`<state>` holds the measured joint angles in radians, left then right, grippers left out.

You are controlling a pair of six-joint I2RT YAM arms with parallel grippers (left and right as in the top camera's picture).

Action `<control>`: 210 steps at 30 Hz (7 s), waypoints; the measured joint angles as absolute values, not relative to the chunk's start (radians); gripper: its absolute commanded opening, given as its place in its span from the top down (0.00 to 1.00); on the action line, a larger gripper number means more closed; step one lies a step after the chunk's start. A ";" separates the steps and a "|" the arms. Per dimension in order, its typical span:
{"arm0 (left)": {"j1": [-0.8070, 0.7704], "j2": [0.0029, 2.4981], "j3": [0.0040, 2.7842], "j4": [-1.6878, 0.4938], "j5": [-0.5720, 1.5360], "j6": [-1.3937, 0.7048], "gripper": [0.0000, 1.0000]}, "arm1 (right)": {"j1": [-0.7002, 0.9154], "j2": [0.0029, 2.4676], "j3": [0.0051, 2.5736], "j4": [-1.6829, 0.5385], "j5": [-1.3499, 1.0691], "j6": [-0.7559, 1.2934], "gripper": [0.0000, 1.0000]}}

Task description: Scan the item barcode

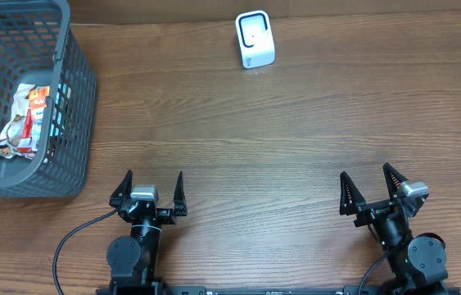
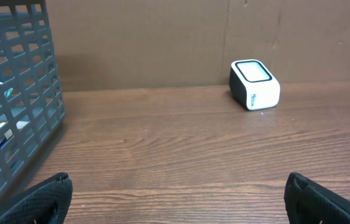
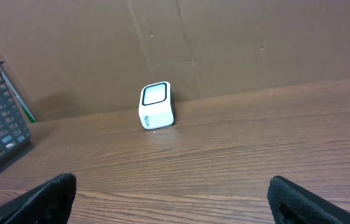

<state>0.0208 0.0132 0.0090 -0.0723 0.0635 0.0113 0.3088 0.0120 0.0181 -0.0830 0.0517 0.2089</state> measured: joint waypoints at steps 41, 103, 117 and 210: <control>0.021 0.013 0.009 -0.072 0.064 0.011 0.00 | 0.309 0.012 0.018 -0.083 0.051 0.209 0.00; 0.021 0.013 0.009 -0.072 0.064 0.011 0.00 | 0.309 0.012 0.018 -0.083 0.052 0.208 0.00; 0.021 0.013 0.009 -0.072 0.064 0.011 0.00 | 0.309 0.012 0.018 -0.083 0.052 0.208 0.00; 0.335 1.574 2.130 -1.181 0.041 0.007 0.00 | 0.308 0.012 0.018 -0.083 0.051 0.209 0.00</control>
